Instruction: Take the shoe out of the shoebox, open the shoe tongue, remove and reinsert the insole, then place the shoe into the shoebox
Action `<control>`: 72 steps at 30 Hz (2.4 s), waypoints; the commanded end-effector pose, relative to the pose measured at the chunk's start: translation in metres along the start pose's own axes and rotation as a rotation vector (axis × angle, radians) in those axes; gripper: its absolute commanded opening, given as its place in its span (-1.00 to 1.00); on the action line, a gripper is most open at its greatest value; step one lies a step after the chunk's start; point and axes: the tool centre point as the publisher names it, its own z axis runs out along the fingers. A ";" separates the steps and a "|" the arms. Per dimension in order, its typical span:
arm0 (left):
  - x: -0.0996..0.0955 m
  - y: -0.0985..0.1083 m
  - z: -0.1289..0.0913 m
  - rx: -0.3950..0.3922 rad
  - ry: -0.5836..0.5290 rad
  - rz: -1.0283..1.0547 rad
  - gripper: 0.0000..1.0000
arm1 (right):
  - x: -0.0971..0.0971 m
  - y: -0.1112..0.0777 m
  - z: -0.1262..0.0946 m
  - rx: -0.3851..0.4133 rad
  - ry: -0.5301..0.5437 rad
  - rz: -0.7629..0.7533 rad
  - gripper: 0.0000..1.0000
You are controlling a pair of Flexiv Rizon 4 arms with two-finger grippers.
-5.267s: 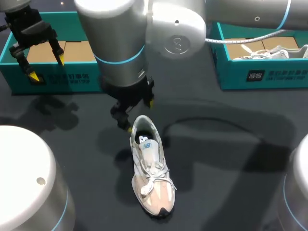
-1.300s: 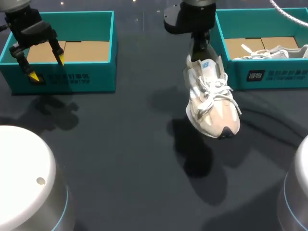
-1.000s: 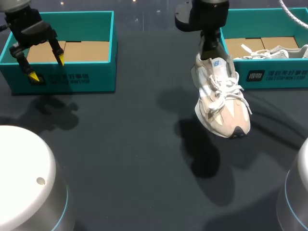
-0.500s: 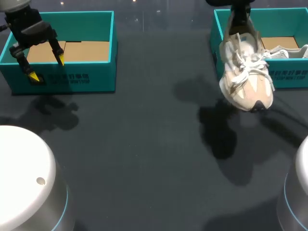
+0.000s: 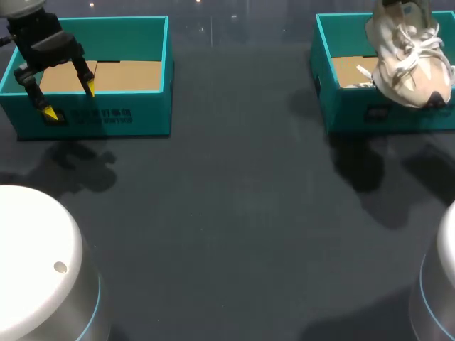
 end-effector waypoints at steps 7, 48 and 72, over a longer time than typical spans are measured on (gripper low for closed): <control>0.001 0.000 0.000 -0.002 0.000 0.000 1.00 | -0.004 0.002 -0.002 0.006 0.016 -0.001 -1.00; 0.001 0.000 0.000 -0.002 0.000 0.000 1.00 | -0.135 -0.143 0.113 0.079 0.034 0.296 -1.00; 0.001 0.000 0.000 -0.002 0.000 0.000 1.00 | -0.118 -0.172 0.124 0.163 0.088 0.953 -1.00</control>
